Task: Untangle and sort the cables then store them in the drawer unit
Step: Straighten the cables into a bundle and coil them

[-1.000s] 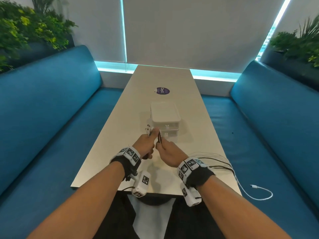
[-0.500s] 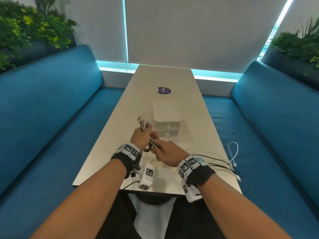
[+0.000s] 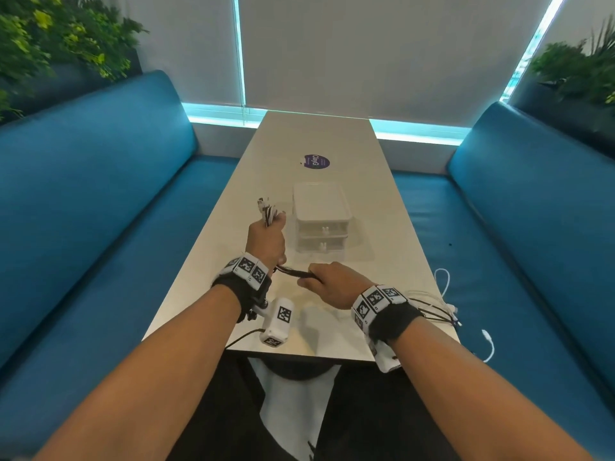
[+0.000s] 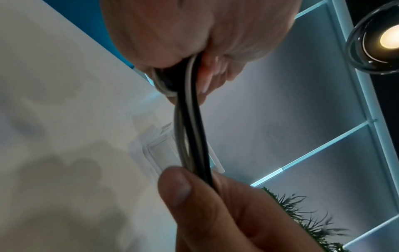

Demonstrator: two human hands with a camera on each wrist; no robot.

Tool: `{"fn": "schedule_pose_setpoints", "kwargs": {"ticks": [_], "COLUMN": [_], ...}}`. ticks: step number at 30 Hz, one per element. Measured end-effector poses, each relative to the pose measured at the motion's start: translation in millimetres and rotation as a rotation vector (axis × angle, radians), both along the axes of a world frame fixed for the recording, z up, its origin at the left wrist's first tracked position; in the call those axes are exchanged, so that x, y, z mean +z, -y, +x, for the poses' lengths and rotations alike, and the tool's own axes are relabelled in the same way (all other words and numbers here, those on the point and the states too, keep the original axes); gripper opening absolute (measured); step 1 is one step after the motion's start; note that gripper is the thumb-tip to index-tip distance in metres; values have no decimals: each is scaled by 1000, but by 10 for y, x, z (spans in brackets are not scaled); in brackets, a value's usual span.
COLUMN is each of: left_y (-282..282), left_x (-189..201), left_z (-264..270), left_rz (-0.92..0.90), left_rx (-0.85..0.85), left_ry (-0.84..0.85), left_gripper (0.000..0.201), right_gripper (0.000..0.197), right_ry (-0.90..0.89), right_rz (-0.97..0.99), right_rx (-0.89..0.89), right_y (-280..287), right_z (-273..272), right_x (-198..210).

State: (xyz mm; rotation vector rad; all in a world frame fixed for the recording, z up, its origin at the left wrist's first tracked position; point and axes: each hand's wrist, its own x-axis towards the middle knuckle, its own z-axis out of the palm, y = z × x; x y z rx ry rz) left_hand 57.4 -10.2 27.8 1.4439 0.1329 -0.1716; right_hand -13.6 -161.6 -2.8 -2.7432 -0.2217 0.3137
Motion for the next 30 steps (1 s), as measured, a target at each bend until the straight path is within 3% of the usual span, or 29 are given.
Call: {"fn": "schedule_pose_setpoints", "kwargs": {"ticks": [6,11,14,16,18,23,26,30], "left_y": [-91,0,39,34,25,17,12,28], "left_x": [-5,-166,-241,-272,-287,-312,-262,-206], "left_z": [9,-90,-206,-241,-243,-189,-194,-193], "left_rz": [37,382,321,317,481,891,913,978], "left_rx": [-203,-521,-569,-594,-660,-760,-755,-783], "left_ry": [3,49,1,-20,32,213,275,301], "left_gripper": [35,38,37,45,59,33,24,27], "right_gripper": [40,31,30,33,31,24,26,20], "right_ry": [-62,-19,9,9,4,7,45,53], "right_rz": [-132,-110,-111,-124,-147,-162,-159,-118], "right_rx": [-31,-60,-78,-88,-83,-133,-158,-161], "right_y": [245,252,232,212,185,108,115,133], "right_z": [-1,37,86,91,85,95,119,126], "right_x": [44,155,183,171,145,142,147,153]}}
